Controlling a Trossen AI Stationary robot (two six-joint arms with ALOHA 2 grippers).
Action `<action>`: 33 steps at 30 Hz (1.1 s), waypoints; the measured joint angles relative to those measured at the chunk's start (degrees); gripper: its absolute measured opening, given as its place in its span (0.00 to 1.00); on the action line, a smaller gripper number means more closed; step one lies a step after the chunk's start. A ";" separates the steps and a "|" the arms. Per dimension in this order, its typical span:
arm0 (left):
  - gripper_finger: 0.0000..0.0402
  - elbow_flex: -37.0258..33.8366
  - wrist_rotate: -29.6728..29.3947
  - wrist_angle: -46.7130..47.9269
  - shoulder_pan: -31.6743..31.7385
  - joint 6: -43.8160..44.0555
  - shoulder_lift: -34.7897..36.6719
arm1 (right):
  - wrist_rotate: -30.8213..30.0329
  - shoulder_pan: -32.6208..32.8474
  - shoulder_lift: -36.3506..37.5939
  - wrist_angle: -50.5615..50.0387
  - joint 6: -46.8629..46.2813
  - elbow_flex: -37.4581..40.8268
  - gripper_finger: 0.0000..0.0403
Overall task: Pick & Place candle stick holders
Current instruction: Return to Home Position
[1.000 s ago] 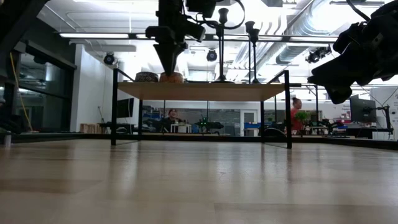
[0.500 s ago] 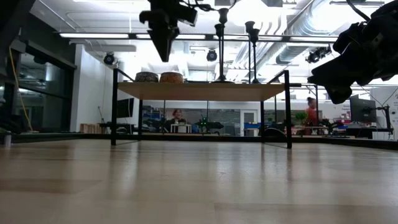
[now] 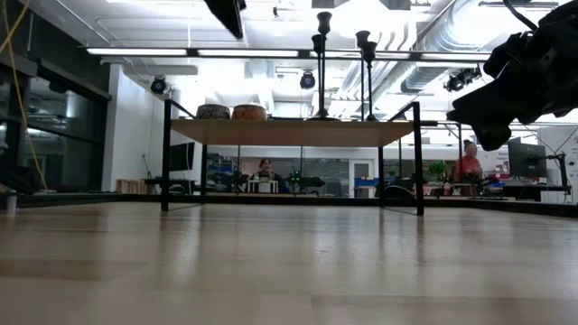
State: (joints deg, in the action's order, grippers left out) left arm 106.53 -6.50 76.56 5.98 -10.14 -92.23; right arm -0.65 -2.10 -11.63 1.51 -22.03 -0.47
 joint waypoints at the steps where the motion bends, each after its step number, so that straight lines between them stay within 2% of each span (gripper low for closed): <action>1: 0.18 -2.94 0.56 -3.06 -0.63 0.38 2.32 | 0.00 0.01 0.01 0.01 -0.01 -0.02 0.24; 8: 0.18 -29.23 2.92 -26.71 -4.54 1.72 20.39 | -0.01 -0.01 0.01 -0.01 0.00 0.00 0.24; 14: 0.18 -51.44 11.66 -44.98 -4.94 4.52 37.53 | -0.01 -0.01 0.01 0.01 0.00 -0.01 0.24; 20: 0.18 -69.38 12.72 -60.84 -4.92 5.93 54.57 | -0.02 -0.01 0.01 -0.01 -0.01 -0.02 0.24; 26: 0.18 -82.60 12.78 -67.65 -4.90 6.17 69.18 | 0.00 0.00 -0.01 0.00 0.01 0.00 0.24; 33: 0.18 -91.66 13.22 -68.50 -4.90 10.00 82.48 | 0.00 -0.01 -0.01 0.00 -0.01 -0.02 0.24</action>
State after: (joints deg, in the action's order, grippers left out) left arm 14.87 6.72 8.06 1.08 -0.15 -9.75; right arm -0.64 -2.11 -11.64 1.51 -22.04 -0.49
